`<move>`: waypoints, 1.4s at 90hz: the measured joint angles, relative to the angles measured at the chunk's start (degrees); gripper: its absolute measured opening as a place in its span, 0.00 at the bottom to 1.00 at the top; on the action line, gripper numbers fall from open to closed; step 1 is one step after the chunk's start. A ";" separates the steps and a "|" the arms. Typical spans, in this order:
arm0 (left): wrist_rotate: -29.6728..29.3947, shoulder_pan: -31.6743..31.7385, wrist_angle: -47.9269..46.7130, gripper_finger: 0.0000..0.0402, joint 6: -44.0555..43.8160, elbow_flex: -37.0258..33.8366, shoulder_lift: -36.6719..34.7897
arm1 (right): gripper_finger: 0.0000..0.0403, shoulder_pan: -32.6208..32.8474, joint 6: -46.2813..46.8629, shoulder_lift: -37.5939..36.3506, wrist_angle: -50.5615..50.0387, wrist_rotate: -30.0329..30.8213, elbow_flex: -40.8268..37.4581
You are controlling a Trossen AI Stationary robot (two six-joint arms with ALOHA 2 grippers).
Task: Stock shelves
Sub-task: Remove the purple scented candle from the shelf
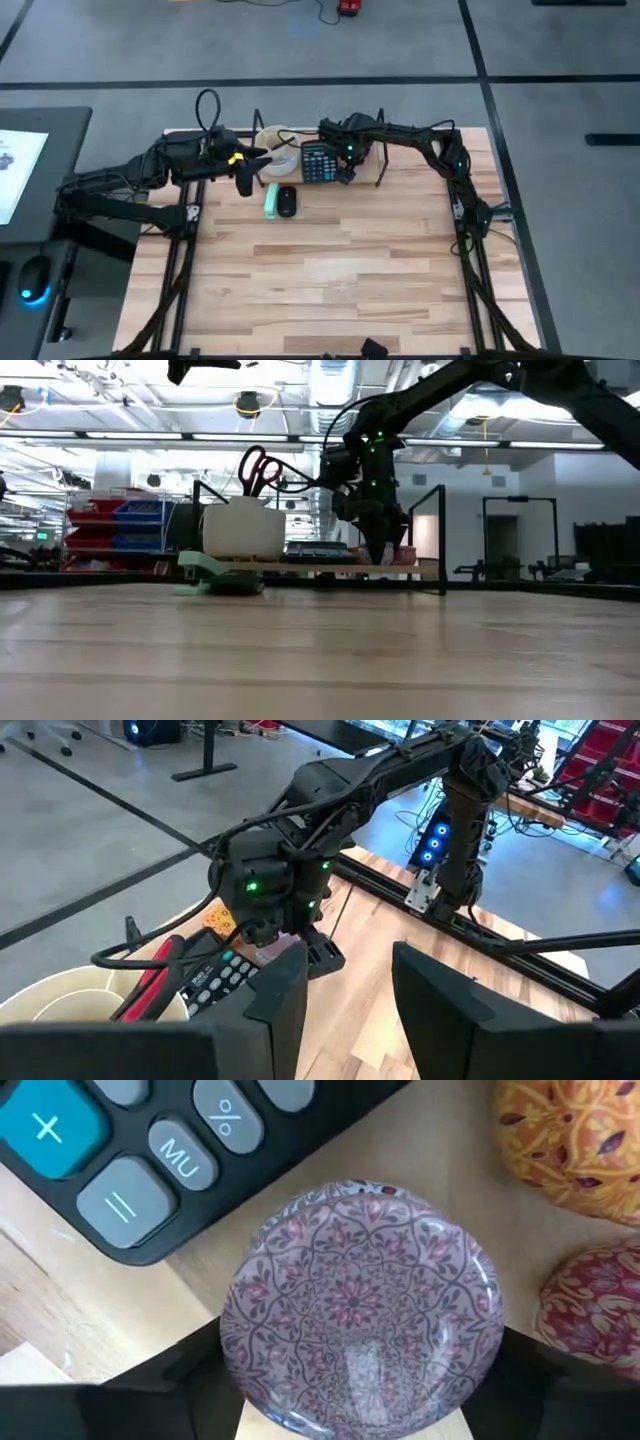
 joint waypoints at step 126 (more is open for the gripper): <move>0.42 0.00 0.00 0.31 -0.02 0.00 0.00 | 0.90 0.47 1.92 -4.40 4.42 -5.24 -0.25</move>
